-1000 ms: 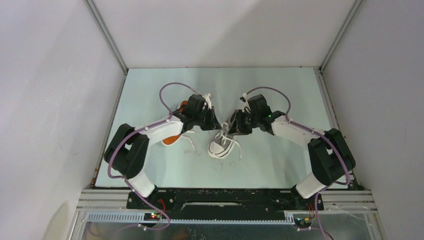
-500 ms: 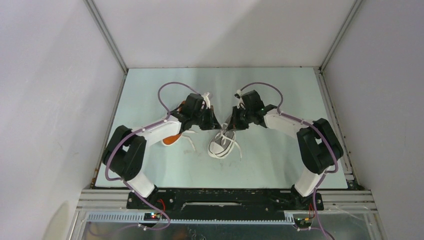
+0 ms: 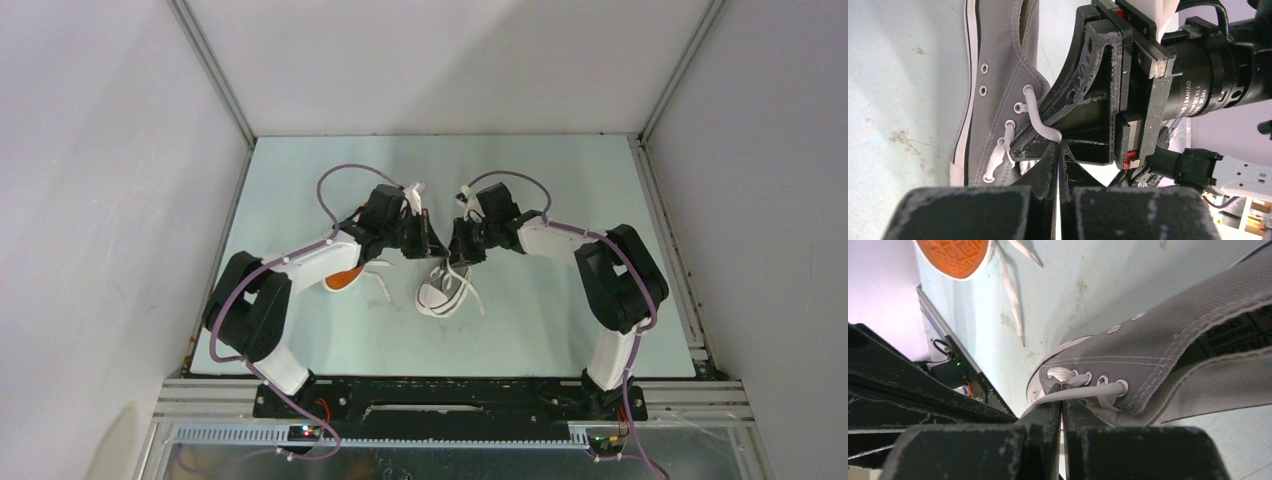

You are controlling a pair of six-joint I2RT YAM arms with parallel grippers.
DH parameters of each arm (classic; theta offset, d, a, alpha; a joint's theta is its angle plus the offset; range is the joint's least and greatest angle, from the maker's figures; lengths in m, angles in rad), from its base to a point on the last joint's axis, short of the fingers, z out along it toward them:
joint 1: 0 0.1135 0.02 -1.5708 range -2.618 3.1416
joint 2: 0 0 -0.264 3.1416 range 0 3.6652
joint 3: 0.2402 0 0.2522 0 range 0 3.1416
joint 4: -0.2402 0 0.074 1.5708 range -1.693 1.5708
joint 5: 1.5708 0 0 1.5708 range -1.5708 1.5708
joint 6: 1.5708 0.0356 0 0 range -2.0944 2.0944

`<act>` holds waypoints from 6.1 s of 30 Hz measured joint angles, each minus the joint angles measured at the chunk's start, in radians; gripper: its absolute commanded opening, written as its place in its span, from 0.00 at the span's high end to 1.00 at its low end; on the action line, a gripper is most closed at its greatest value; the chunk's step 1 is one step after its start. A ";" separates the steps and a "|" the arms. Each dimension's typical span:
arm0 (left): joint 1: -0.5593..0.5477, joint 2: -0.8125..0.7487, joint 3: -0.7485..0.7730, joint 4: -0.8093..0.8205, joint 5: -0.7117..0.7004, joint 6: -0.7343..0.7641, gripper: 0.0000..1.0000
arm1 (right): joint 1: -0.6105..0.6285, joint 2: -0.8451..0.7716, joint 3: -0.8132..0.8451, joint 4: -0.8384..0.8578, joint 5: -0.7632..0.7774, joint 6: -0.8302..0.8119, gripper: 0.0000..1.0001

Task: Tie the shoes

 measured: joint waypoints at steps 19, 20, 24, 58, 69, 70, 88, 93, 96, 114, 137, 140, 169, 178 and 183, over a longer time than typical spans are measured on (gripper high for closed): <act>0.005 -0.223 -0.178 -0.109 -0.131 0.031 0.46 | -0.031 0.021 -0.037 0.108 -0.220 0.006 0.93; 0.005 -0.244 -0.198 -0.117 -0.140 0.034 0.46 | -0.031 0.024 -0.037 0.112 -0.224 0.006 0.93; -0.013 -0.281 -0.261 -0.149 -0.181 0.037 0.48 | -0.030 0.034 -0.039 0.122 -0.237 0.008 0.91; -0.125 -0.077 -0.132 -0.218 -0.250 0.083 1.00 | -0.026 0.043 -0.042 0.144 -0.253 0.011 0.77; -0.070 -0.144 -0.142 -0.143 -0.262 0.088 1.00 | -0.017 0.043 -0.042 0.090 -0.248 -0.002 0.70; -0.057 -0.144 -0.142 -0.135 -0.257 0.087 1.00 | -0.017 0.043 -0.042 0.089 -0.249 -0.004 0.69; 0.010 -0.028 -0.066 -0.042 -0.171 0.025 1.00 | -0.008 0.072 -0.042 0.172 -0.292 0.008 0.61; 0.023 -0.027 -0.043 -0.017 -0.162 -0.001 1.00 | -0.003 0.073 -0.042 0.192 -0.305 0.010 0.60; 0.029 -0.021 -0.043 -0.002 -0.145 -0.021 1.00 | -0.001 0.075 -0.042 0.202 -0.309 0.013 0.60; 0.046 -0.007 -0.179 0.203 -0.069 -0.235 1.00 | 0.019 0.079 -0.077 0.304 -0.265 0.085 0.97; 0.047 -0.183 -0.186 0.033 -0.163 -0.085 0.58 | 0.097 -0.097 0.125 -0.330 0.333 -0.111 1.00; 0.047 -0.195 -0.186 0.012 -0.163 -0.067 0.58 | 0.125 -0.091 0.230 -0.406 0.394 -0.138 1.00; 0.048 -0.245 -0.235 0.222 -0.118 -0.051 0.55 | 0.167 0.092 0.647 -0.615 0.441 -0.204 1.00; 0.048 -0.168 -0.226 0.306 -0.111 -0.072 0.67 | 0.135 0.092 0.647 -0.603 0.342 -0.194 1.00; 0.048 -0.139 -0.210 0.330 -0.101 -0.084 0.72 | 0.113 0.092 0.647 -0.578 0.287 -0.181 1.00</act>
